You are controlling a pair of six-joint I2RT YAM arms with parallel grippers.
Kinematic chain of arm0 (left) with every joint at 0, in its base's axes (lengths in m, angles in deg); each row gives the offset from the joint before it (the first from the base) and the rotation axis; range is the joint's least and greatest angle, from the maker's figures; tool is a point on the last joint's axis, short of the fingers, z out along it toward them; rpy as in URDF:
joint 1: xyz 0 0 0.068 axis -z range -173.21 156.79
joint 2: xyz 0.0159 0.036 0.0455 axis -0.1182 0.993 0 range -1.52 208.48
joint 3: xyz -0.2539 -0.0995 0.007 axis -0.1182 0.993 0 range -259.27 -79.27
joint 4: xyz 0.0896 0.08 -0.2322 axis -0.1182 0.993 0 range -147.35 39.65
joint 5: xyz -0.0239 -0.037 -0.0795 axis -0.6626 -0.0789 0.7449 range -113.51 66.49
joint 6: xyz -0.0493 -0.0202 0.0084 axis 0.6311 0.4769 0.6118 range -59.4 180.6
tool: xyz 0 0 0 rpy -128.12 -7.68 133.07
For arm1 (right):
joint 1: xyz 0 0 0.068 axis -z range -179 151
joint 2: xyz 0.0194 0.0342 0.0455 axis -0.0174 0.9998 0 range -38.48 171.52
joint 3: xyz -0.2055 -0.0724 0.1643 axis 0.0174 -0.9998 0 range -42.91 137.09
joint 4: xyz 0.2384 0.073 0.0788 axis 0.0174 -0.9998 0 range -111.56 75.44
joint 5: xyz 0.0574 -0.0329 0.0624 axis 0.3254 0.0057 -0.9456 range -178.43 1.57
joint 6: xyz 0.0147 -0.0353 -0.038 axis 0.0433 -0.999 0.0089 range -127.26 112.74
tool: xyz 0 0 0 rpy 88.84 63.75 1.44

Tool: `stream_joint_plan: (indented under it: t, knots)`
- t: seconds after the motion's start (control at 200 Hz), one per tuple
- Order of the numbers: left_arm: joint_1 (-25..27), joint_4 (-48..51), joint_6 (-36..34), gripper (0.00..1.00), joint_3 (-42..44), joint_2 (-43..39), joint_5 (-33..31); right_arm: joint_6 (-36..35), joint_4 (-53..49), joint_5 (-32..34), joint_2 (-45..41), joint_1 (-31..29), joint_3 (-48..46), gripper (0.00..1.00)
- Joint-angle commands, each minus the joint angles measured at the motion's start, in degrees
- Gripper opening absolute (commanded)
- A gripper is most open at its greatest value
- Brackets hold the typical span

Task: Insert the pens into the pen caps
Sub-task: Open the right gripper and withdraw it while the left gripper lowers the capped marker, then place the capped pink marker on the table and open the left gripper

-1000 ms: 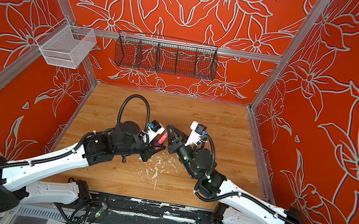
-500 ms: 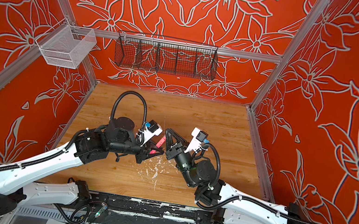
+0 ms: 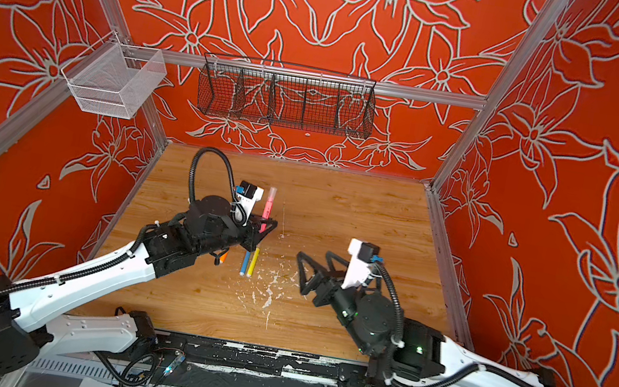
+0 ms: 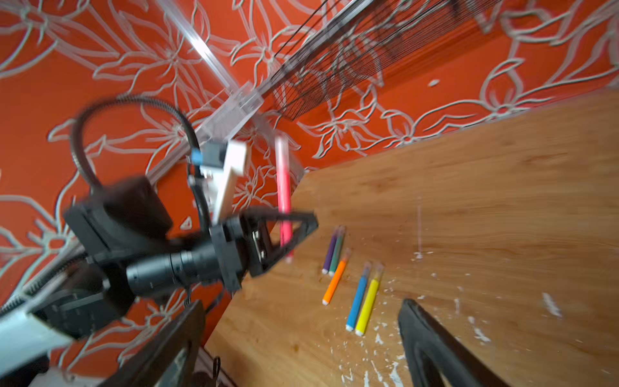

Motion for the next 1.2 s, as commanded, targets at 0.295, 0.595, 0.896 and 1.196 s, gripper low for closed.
stream_joint_plan:
  t: [0.295, 0.595, 0.896, 1.196]
  knots:
    - [6.05, 1.18, 12.89, 0.0, 7.95, 12.37, -5.68, -10.78, -17.65, 7.31, 11.55, 28.46, 9.65, 0.98]
    - [6.43, 7.32, 14.61, 0.0, 4.44, 22.74, -12.97, -13.34, -6.35, -6.92, 18.39, 51.41, -3.73, 0.98]
    - [6.43, 9.64, 14.19, 0.04, -0.61, 31.51, -15.52, -27.62, 13.21, -2.43, 14.25, 51.59, -18.65, 0.98]
    - [6.35, 12.75, 12.84, 0.68, -4.75, 32.08, -15.98, -37.03, 24.05, 2.6, 15.53, 52.11, -24.42, 0.98]
